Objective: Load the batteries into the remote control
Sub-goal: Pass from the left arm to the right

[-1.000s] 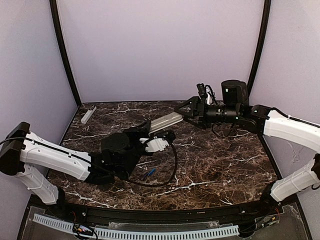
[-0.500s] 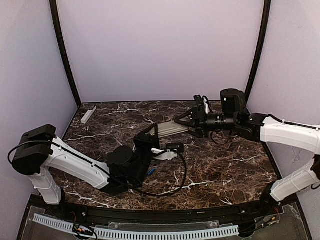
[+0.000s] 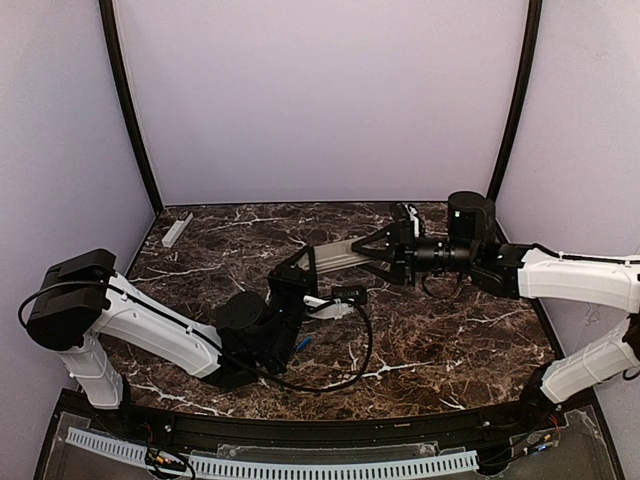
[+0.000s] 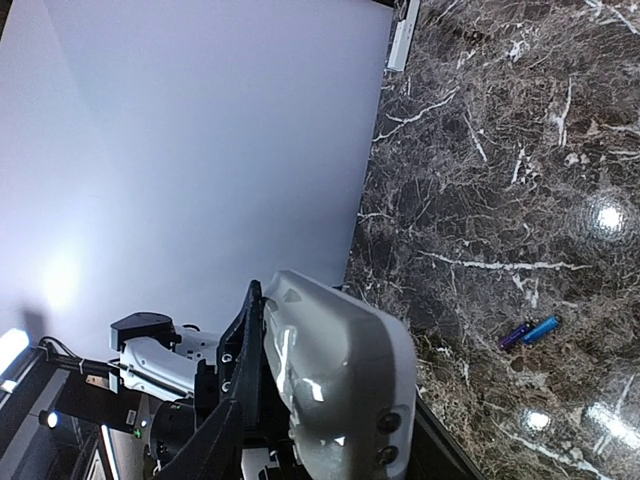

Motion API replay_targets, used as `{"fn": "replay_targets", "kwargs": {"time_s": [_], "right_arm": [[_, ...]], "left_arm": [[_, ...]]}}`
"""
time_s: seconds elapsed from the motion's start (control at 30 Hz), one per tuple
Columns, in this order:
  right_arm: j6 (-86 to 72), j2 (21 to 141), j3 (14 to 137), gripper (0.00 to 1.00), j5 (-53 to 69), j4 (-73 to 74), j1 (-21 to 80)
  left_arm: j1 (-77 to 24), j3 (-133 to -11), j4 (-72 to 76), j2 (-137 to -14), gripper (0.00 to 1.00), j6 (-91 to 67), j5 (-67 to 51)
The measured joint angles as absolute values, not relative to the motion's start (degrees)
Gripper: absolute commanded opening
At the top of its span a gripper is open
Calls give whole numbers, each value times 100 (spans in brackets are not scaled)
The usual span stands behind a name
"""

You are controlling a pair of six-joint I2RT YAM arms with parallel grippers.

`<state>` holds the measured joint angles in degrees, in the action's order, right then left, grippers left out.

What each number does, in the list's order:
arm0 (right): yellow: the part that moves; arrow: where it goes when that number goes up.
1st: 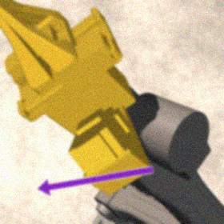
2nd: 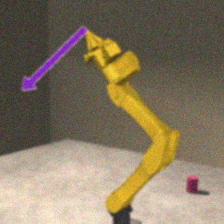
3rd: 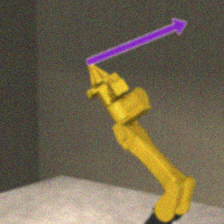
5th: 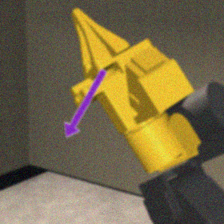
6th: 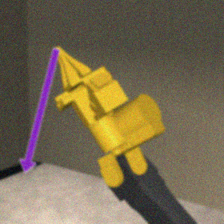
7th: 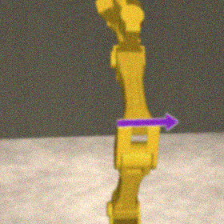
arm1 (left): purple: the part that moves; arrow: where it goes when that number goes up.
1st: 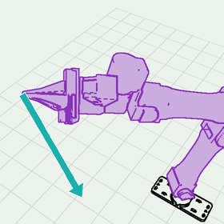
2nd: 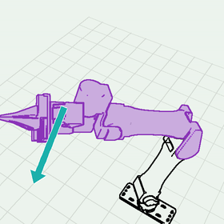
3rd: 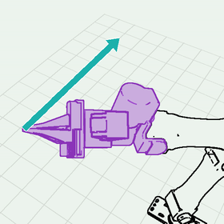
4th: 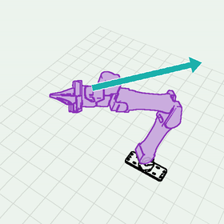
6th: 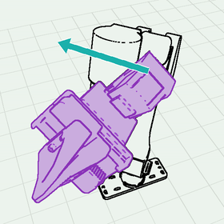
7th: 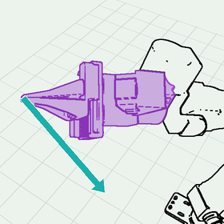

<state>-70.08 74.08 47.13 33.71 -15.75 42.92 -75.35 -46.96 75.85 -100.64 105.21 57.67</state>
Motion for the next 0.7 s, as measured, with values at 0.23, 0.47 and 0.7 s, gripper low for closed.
{"fn": "replay_targets", "kwargs": {"time_s": [0.23, 0.47, 0.7], "right_arm": [[-7306, 7500, 4635, 39, 3577, -1977, 4224], [-7428, 7579, 4611, 39, 3669, -2209, 4204], [-7542, 7710, 4604, 24, 3754, -2458, 4198]], "left_arm": [[-7553, -4694, 7693, -10064, 0, 10586, 5767], [-7594, -4694, 7730, -10064, 0, 10615, 5725], [-7644, -4694, 7760, -10064, 0, 10597, 5647]]}}
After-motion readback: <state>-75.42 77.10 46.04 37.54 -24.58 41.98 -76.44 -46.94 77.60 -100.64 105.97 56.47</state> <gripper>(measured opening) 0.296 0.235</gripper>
